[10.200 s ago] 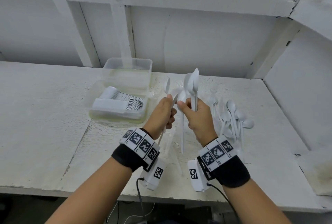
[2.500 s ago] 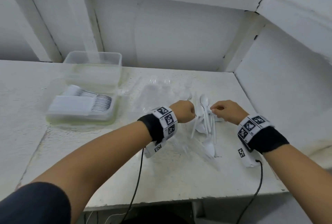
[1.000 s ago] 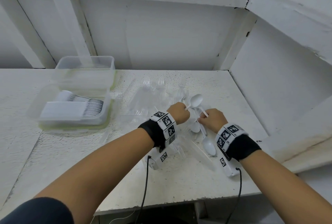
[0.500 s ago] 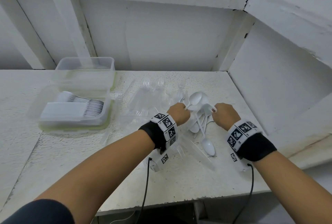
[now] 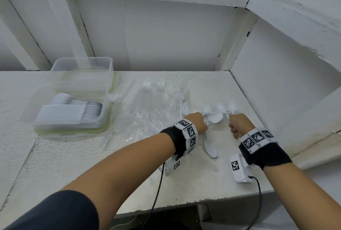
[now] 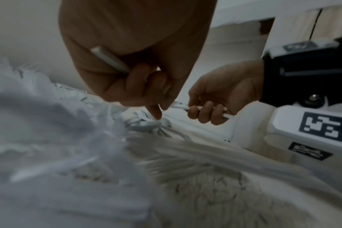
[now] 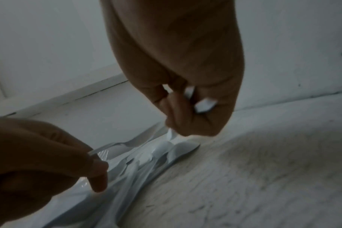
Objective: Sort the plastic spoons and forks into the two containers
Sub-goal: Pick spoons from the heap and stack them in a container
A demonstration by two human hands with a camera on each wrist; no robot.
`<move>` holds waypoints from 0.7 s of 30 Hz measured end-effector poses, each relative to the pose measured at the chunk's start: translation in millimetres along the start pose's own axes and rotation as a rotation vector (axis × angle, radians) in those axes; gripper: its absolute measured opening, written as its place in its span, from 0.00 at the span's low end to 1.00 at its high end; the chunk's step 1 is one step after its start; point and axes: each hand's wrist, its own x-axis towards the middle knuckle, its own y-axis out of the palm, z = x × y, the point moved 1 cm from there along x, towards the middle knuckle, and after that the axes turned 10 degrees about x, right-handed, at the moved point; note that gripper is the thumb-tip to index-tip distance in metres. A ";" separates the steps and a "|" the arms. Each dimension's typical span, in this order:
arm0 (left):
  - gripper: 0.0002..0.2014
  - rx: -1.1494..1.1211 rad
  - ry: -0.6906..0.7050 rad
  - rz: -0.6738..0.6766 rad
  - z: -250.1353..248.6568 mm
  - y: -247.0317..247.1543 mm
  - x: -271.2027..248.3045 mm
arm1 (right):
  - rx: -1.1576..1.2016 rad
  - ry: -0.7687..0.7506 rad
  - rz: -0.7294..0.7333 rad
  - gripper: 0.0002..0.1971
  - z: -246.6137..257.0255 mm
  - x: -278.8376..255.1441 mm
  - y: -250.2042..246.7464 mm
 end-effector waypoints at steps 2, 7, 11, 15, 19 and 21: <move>0.11 0.072 0.021 0.004 -3.4 3.8 3.2 | -0.009 -0.032 -0.064 0.14 -2.1 1.6 -4.7; 0.11 0.173 0.059 0.021 -7.1 11.6 7.4 | -0.057 -0.059 -0.097 0.06 -7.2 4.4 -5.5; 0.12 0.109 0.008 0.044 -6.5 6.6 10.3 | -0.029 -0.041 -0.088 0.09 -9.3 8.4 -8.5; 0.18 -0.085 -0.024 0.041 -1.6 -6.9 5.6 | -0.058 -0.060 -0.113 0.17 -12.1 14.0 -11.8; 0.13 -0.495 -0.045 0.061 8.8 -23.1 -3.4 | 0.057 -0.029 -0.142 0.08 -5.2 16.3 -7.0; 0.11 -0.643 -0.038 0.054 15.2 -32.9 -10.1 | 0.111 -0.035 -0.152 0.10 -0.3 17.9 -4.4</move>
